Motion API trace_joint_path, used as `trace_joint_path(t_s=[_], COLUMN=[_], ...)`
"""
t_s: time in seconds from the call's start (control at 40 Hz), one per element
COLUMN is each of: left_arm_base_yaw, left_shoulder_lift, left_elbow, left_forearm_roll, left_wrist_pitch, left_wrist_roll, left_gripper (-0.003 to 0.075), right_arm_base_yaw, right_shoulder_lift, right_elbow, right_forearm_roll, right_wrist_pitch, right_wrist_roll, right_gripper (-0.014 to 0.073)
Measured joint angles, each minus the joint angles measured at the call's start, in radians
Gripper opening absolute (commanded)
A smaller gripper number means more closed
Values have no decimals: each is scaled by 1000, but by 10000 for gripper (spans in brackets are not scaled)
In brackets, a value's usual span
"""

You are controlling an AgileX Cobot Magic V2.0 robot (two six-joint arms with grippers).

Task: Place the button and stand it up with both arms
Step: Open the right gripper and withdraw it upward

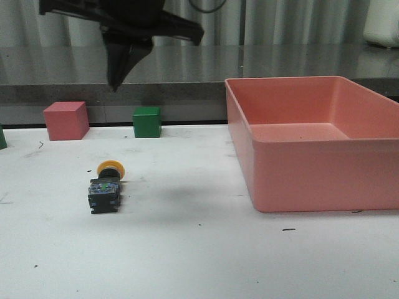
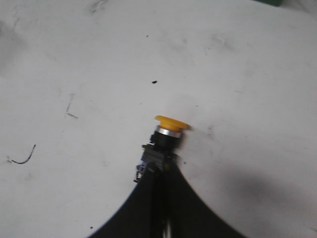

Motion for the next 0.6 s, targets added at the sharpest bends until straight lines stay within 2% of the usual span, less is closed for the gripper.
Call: trace_joint_path(t_s=[0.12, 0.25, 0.4, 0.6], left_arm_base_yaw=[0, 0, 0, 0], left_shoulder_lift=[0, 0, 0, 0], left_elbow=[0, 0, 0, 0], left_forearm_roll=[0, 0, 0, 0], left_wrist_pitch=[0, 0, 0, 0], left_wrist_roll=[0, 0, 0, 0], left_gripper=[640, 640, 640, 640], right_arm_base_yaw=[-75, -167, -316, -518], right_shoulder_lift=[-97, -222, -409, -652], right_elbow=[98, 269, 512, 747], right_forearm_roll=[0, 0, 0, -9], right_wrist_pitch=[-2, -16, -54, -86], right_wrist_roll=[-46, -91, -150, -177], right_gripper=[-64, -64, -64, -64])
